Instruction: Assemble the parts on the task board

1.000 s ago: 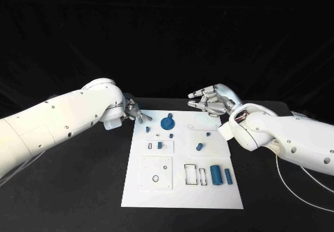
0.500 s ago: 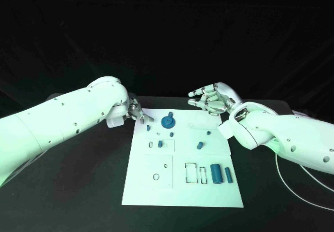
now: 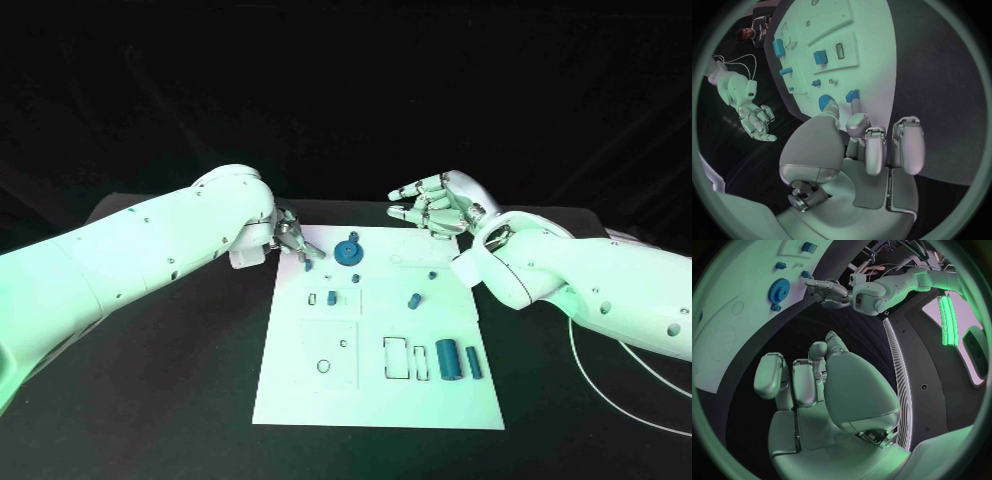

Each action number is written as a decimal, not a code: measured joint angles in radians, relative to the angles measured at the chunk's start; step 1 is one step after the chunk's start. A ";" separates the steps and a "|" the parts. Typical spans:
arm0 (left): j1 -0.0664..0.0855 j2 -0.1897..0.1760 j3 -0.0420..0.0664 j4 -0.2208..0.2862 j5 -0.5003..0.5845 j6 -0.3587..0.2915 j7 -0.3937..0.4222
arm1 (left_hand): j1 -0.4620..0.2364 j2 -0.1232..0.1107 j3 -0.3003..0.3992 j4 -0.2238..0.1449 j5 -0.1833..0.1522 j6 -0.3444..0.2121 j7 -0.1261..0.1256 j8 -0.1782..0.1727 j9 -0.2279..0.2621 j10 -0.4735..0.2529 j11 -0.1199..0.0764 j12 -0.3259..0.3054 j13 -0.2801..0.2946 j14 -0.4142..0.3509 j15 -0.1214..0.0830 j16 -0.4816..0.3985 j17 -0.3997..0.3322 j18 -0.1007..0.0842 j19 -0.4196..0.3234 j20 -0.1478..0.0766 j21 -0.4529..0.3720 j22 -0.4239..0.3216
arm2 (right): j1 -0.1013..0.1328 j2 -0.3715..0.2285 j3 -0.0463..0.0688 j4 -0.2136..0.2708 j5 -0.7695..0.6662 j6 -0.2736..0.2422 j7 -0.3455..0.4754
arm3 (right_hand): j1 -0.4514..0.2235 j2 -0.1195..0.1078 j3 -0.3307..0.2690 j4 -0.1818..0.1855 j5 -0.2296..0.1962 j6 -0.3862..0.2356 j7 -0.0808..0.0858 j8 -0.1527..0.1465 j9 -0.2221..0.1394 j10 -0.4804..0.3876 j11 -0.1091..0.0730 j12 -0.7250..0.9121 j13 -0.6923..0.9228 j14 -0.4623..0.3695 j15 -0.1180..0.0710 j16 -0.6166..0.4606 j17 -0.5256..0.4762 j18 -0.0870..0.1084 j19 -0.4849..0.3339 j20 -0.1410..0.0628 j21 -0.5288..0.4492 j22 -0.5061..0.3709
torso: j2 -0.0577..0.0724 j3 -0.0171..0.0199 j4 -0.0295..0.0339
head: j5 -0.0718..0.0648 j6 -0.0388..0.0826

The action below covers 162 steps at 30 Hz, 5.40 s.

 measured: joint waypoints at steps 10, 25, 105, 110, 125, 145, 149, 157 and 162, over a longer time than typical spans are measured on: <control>-0.003 0.000 -0.003 -0.003 0.000 0.014 0.001 | 0.016 0.008 -0.005 -0.005 0.000 0.000 0.000 0.004 0.007 0.004 -0.004 0.004 0.002 0.000 0.000 0.000 0.000 0.000 0.000 0.000 0.000 0.000 | 0.000 0.003 0.000 -0.001 0.000 0.000 0.000 | 0.000 0.000 0.000 0.000 0.000 0.000 0.000 0.000 0.000 0.000 0.000 0.000 0.000 0.000 0.000 0.000 0.000 0.000 0.000 0.000 0.000 0.000 | 0.000 0.0001 0.0008 | -0.002 -0.004; -0.003 -0.003 -0.003 -0.009 0.000 0.019 -0.002 | 0.062 0.028 0.004 -0.026 0.000 0.004 -0.004 0.012 0.025 0.004 -0.004 0.008 0.002 0.000 0.000 0.000 0.001 0.000 0.000 0.000 0.000 0.001 | 0.000 0.003 0.000 -0.002 -0.001 0.001 0.000 | 0.000 0.000 0.000 0.000 0.000 0.000 0.000 0.000 0.000 0.000 0.000 -0.006 -0.003 0.000 0.000 0.000 -0.002 0.000 0.000 0.000 0.000 -0.002 | 0.000 0.0000 0.0013 | -0.003 -0.007; -0.008 -0.092 -0.015 0.088 0.094 -0.045 0.057 | 0.016 -0.097 0.608 -0.119 0.173 -0.027 0.002 -0.003 0.094 -0.003 -0.007 -0.005 -0.037 0.000 0.000 0.000 0.000 0.000 0.000 0.000 -0.013 0.000 | -0.001 -0.002 -0.004 0.002 0.000 0.015 0.001 | 0.000 0.000 0.000 0.000 0.000 0.000 0.000 0.000 0.000 0.000 0.000 -0.006 -0.003 0.000 0.000 0.000 -0.002 0.000 0.000 0.000 0.000 -0.002 | -0.002 0.0012 0.0027 | -0.003 -0.024; -0.013 -0.157 -0.023 0.195 0.115 -0.101 0.078 | 0.008 -0.104 0.612 -0.123 0.196 -0.018 0.000 -0.003 0.094 0.006 -0.009 -0.001 -0.031 0.000 0.000 0.000 0.000 0.000 0.000 0.000 -0.013 0.000 | -0.001 -0.004 -0.006 0.001 0.000 0.015 0.002 | 0.000 0.000 0.000 0.000 0.000 0.000 0.000 0.000 0.000 0.000 0.000 -0.006 -0.003 0.000 0.000 0.000 -0.002 0.000 0.000 0.000 0.000 -0.002 | -0.002 0.0007 0.0027 | 0.001 -0.023; -0.068 -0.262 -0.037 0.375 0.075 -0.184 0.126 | 0.003 -0.109 0.613 -0.124 0.212 -0.010 -0.003 -0.007 0.094 0.015 -0.011 0.007 -0.020 0.000 0.000 0.000 0.000 0.000 0.000 0.000 -0.009 0.000 | -0.005 -0.005 -0.007 -0.002 0.001 0.016 0.002 | -0.004 0.004 0.000 0.000 0.000 0.000 0.000 0.000 0.000 0.000 0.000 -0.006 -0.004 0.000 0.000 -0.006 -0.001 0.015 -0.007 0.000 -0.004 -0.005 | -0.002 -0.0020 0.0048 | 0.002 -0.025; -0.078 -0.248 -0.038 0.379 -0.007 -0.137 0.112 | -0.005 -0.117 0.624 -0.135 0.212 -0.008 -0.001 -0.007 0.092 0.018 -0.014 0.012 -0.015 0.000 0.000 0.000 0.001 0.000 0.000 0.000 -0.006 0.000 | -0.009 -0.005 -0.008 -0.001 0.001 0.016 0.002 | -0.004 0.004 0.000 0.000 0.000 0.000 0.000 0.000 0.000 0.000 0.000 -0.006 -0.004 0.000 0.000 -0.006 -0.001 0.015 -0.007 0.000 -0.004 -0.005 | -0.001 0.0007 0.0021 | 0.009 -0.029; -0.076 -0.245 -0.036 0.379 -0.010 -0.121 0.105 | -0.007 -0.119 0.626 -0.137 0.212 -0.007 0.000 -0.007 0.092 0.018 -0.014 0.012 -0.016 0.000 0.000 0.000 0.001 0.000 0.000 0.000 -0.006 0.000 | -0.009 -0.005 -0.008 0.000 0.001 0.016 0.002 | -0.004 0.004 0.000 0.000 0.000 0.000 0.000 0.000 0.000 0.000 0.000 -0.006 -0.004 0.000 0.000 -0.006 -0.001 0.016 -0.007 0.000 -0.004 -0.005 | -0.001 0.0006 0.0027 | 0.009 -0.030; -0.075 -0.238 -0.034 0.379 -0.016 -0.097 0.094 | -0.008 -0.120 0.626 -0.137 0.212 -0.007 0.000 -0.007 0.093 0.018 -0.014 0.012 -0.016 0.000 0.000 0.000 0.001 0.000 0.000 0.000 -0.006 0.000 | -0.009 -0.006 -0.008 0.002 0.001 0.017 0.002 | -0.004 0.004 0.000 0.000 0.000 0.000 0.000 0.000 0.000 0.000 0.000 -0.006 -0.004 0.000 0.000 -0.006 -0.001 0.015 -0.007 0.000 -0.004 -0.005 | -0.001 -0.0001 0.0034 | 0.008 -0.034; -0.074 -0.234 -0.034 0.378 -0.018 -0.090 0.090 | -0.011 -0.120 0.628 -0.139 0.212 -0.007 0.001 -0.007 0.093 0.018 -0.014 0.012 -0.016 0.000 0.000 0.000 0.000 0.000 0.000 0.000 -0.006 0.001 | -0.009 -0.007 -0.008 0.004 0.001 0.017 0.002 | -0.004 0.004 0.000 0.000 0.000 0.000 0.000 0.000 0.000 0.000 0.000 -0.006 -0.004 0.000 0.000 -0.006 -0.001 0.015 -0.007 0.000 -0.004 -0.005 | -0.001 -0.0005 0.0035 | 0.008 -0.036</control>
